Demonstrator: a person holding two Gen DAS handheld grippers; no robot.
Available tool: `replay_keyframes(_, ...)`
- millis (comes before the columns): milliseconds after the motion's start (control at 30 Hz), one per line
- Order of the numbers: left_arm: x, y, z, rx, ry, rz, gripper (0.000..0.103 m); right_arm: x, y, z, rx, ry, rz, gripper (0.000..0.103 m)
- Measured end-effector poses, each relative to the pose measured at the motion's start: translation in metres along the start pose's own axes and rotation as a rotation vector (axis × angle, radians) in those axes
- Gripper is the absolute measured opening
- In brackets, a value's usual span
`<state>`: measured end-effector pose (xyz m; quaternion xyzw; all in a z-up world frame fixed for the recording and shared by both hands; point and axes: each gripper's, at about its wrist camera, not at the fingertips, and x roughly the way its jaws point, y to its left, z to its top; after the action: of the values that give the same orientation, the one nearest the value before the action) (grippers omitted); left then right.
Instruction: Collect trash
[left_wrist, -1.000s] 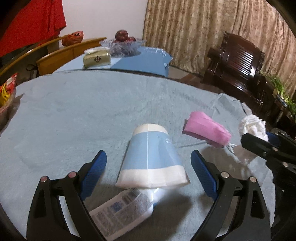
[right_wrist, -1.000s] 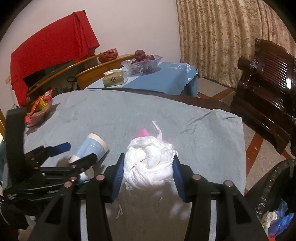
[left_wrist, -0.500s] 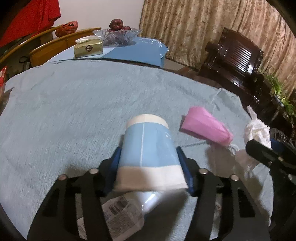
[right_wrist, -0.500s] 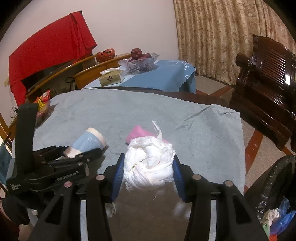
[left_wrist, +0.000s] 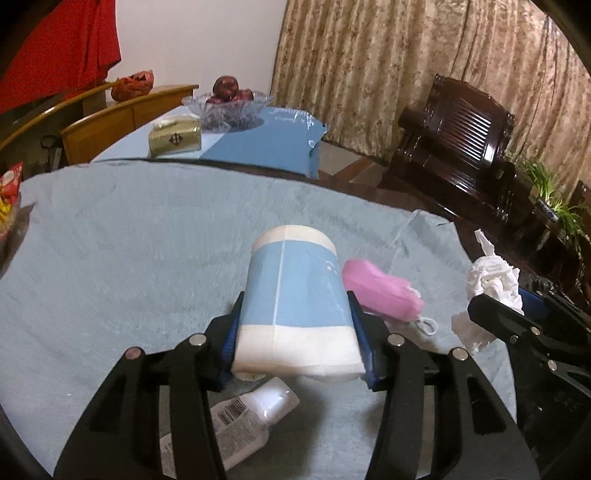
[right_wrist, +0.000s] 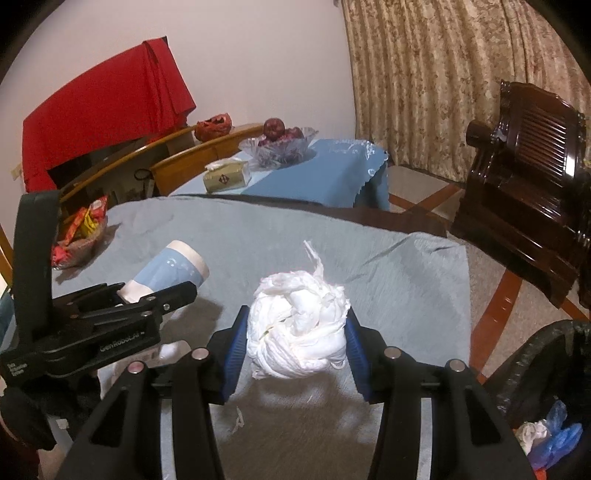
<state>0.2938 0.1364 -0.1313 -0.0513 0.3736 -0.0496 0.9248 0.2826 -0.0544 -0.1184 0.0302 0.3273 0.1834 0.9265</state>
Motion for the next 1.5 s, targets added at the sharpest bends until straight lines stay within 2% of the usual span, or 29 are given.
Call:
replay_keyframes(600,-0.083,-0.047,-0.001,0.011,-0.071,-0.011,0.049,-0.083,-0.005,0.014,0.009,-0.096,-0.007,0.048)
replay_keyframes(1233,-0.154,-0.091,-0.031,0.041,-0.115,-0.022,0.050,-0.157,-0.006,-0.015,0.005,-0.122,-0.026,0.048)
replay_keyframes(1500,-0.172,-0.112,-0.042,0.071,-0.126,-0.042,0.050,-0.183,-0.012,-0.025,0.003,-0.137,-0.046,0.048)
